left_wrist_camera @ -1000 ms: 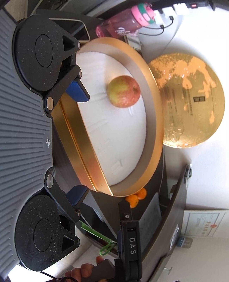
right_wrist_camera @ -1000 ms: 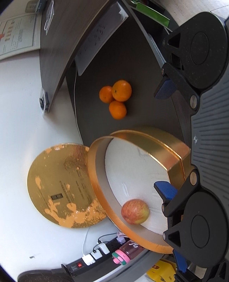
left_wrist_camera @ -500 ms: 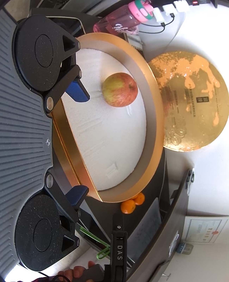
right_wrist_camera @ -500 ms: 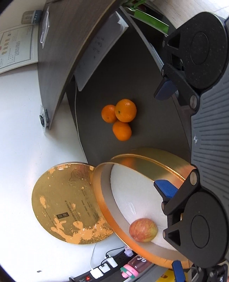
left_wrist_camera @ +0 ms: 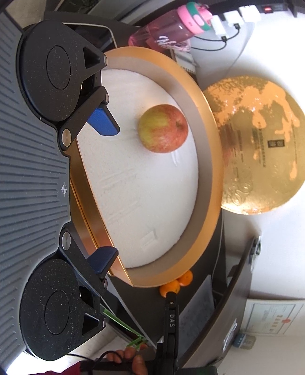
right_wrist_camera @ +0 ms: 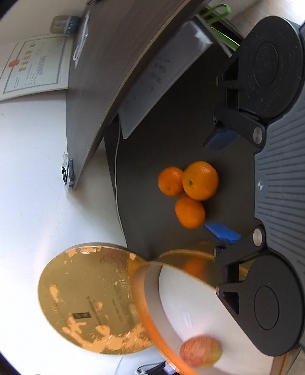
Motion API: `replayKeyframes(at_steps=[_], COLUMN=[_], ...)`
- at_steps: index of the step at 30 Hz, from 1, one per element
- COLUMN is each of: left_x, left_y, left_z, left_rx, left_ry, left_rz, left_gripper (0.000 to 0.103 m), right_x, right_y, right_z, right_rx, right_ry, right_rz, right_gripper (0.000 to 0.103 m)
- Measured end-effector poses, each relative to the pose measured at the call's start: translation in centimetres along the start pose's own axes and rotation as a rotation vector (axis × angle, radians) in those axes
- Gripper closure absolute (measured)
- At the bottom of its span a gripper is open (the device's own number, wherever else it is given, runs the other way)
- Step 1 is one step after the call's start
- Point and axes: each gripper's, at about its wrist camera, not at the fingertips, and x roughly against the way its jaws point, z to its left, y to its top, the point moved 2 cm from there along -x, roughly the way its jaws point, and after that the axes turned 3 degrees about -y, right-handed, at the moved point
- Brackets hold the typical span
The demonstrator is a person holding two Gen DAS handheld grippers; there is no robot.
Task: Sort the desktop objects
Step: 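Close the right gripper on the nearest mandarin orange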
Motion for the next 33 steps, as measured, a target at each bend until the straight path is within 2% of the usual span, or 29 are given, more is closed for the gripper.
replayKeyframes(at_steps=[4, 12, 15, 16, 21, 33], left_x=[-0.3, -0.6, -0.5, -0.5, -0.4, 0.6], left_y=[-0.1, -0.2, -0.4, -0.5, -0.8, -1.4], left_z=[0.3, 0.1, -0.1, -0.1, -0.2, -0.1], left_rx=[0.009, 0.0, -0.005, -0.006, -0.004, -0.001], left_ry=[0.006, -0.003, -0.007, -0.008, -0.015, -0.018], left_rz=[0.008, 0.019, 0.021, 0.022, 0.03, 0.019], left_gripper=[0.0, 0.0, 0.0, 0.0, 0.0, 0.0], right_x=[-2.3, -4.4, -4.9, -5.0, -4.7, -3.0], right_y=[0.1, 0.4, 0.4, 0.3, 0.1, -0.8], right_z=[-0.1, 0.4, 0.7, 0.7, 1.2, 1.1], right_rx=[0.044, 0.126, 0.172, 0.182, 0.221, 0.216], right_ry=[-0.02, -0.001, -0.008, -0.01, -0.024, -0.037], right_rz=[0.016, 0.029, 0.026, 0.026, 0.026, 0.081], right_gripper=[0.039, 0.04, 0.054, 0.054, 0.055, 0.054])
